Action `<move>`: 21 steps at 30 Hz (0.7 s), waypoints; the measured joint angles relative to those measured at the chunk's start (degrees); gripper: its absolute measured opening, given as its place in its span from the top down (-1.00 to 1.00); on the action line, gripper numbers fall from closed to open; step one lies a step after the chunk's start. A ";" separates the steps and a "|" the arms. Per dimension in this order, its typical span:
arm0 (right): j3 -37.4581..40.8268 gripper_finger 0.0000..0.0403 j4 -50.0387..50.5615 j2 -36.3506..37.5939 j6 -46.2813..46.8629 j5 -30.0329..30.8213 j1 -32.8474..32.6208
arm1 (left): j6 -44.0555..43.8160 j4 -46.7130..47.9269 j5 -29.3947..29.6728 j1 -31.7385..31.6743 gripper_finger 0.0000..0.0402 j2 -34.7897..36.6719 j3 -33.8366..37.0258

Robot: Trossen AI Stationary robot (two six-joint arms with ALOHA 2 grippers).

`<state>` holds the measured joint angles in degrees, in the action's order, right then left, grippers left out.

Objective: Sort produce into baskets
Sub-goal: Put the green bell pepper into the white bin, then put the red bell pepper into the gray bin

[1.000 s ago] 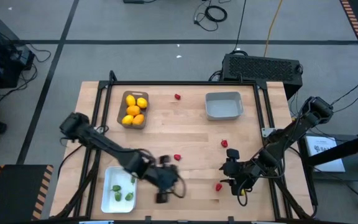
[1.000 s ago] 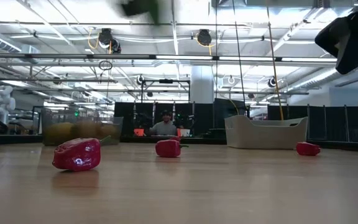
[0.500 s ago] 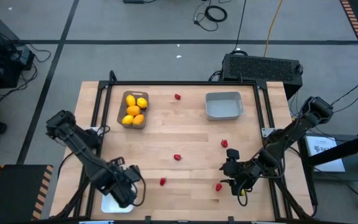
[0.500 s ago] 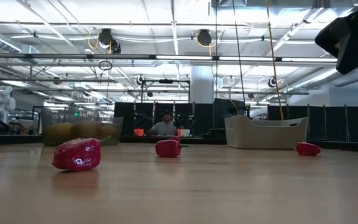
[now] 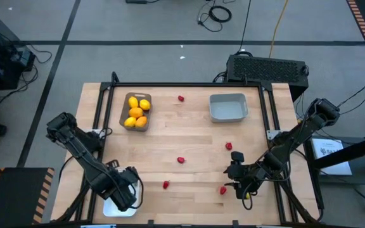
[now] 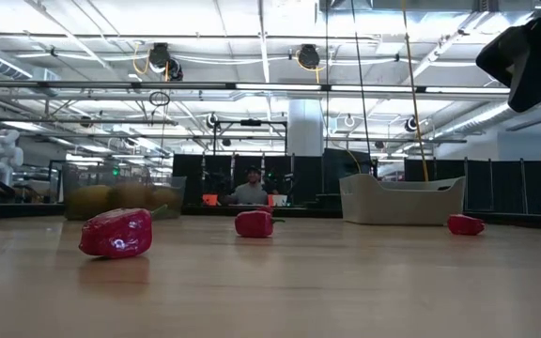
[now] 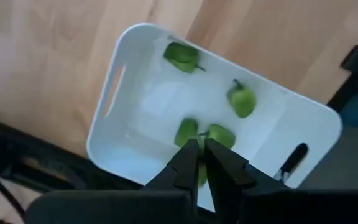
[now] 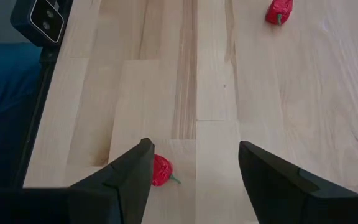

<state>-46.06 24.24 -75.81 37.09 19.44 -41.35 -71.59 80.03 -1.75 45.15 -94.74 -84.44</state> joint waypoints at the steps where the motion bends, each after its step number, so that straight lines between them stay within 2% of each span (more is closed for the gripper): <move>1: 0.00 -0.11 -0.01 0.00 0.08 0.00 0.00 | -0.16 0.50 -0.01 0.00 0.80 0.00 0.00; 4: 0.00 -0.11 -0.01 0.00 0.16 0.00 0.00 | -0.57 0.67 0.55 0.00 0.66 0.00 -0.02; 8: 0.00 -0.11 -0.01 0.00 0.16 0.00 -0.02 | 0.46 0.50 5.45 -0.48 0.48 0.00 -0.02; 11: 0.00 -0.11 -0.02 -0.02 0.16 0.01 -0.02 | 3.27 0.18 13.55 -1.17 0.39 0.00 -0.02; 14: 0.00 -0.11 0.01 -0.02 0.19 0.02 -0.01 | 5.55 -2.50 25.36 -1.85 0.36 0.00 0.69; 17: 0.02 -0.11 0.01 -0.02 0.19 0.00 0.00 | 11.68 -10.95 31.33 -3.17 0.36 0.00 2.43; 21: 0.02 -0.11 0.01 -0.02 -0.28 1.07 -0.02 | 24.79 -28.83 32.07 -5.58 0.36 -0.07 7.37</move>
<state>-46.04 24.25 -75.83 36.81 20.51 -41.36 -46.81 51.20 30.32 39.56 -94.80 -77.08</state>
